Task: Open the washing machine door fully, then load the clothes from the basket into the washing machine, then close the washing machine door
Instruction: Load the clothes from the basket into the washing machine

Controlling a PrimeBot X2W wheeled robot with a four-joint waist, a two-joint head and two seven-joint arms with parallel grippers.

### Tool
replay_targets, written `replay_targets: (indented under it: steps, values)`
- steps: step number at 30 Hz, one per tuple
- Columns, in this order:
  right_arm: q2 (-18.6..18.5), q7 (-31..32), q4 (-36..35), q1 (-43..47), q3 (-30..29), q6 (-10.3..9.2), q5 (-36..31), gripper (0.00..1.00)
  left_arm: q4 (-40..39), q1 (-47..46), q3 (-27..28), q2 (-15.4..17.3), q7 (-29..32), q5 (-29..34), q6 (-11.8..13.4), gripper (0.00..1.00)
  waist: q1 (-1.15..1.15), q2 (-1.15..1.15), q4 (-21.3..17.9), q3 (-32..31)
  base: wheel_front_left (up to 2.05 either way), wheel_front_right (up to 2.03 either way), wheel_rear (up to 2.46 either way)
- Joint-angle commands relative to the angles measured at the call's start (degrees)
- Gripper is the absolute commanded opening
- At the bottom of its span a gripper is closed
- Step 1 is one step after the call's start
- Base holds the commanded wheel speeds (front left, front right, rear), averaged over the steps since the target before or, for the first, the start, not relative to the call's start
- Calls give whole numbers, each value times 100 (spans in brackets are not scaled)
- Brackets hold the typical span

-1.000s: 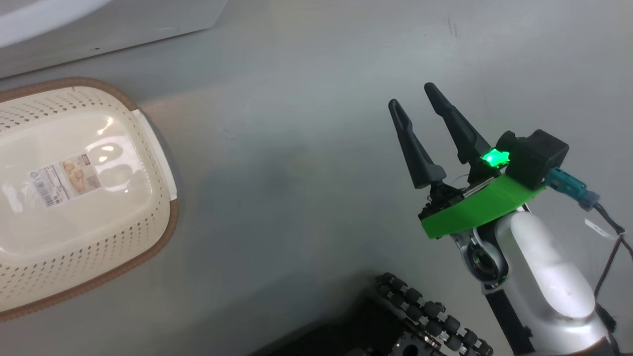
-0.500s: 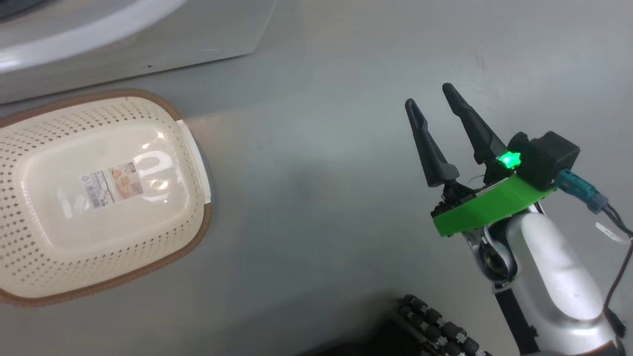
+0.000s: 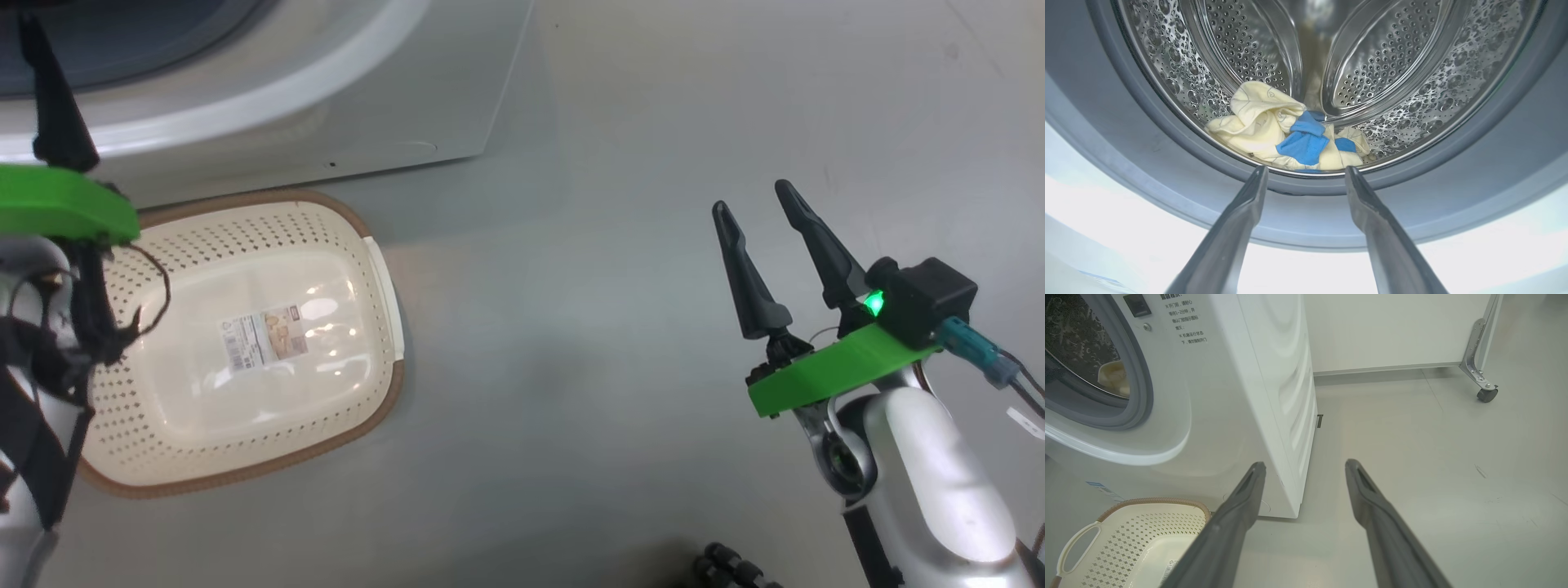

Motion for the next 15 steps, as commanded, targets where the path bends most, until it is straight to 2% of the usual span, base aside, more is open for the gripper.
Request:
replay_targets:
  steps: [1,6,11,15]
  values:
    - [-19,-54,-145,124,41,-16,-53,100,-230,17,214,258,-63,61,60,100,1,0,123,-174,0,0,0]
    - [-26,-54,-130,301,-150,-16,-246,100,-820,893,173,88,-301,216,383,100,1,0,277,-587,0,0,0]
    - [-93,-53,-129,588,-346,-16,-424,100,-1286,1912,75,-194,-422,404,571,100,1,0,536,-1158,0,0,0]
    - [-150,12,-143,785,-361,-16,-504,100,-1451,2473,-43,-393,-443,539,620,100,1,0,715,-1533,0,0,0]
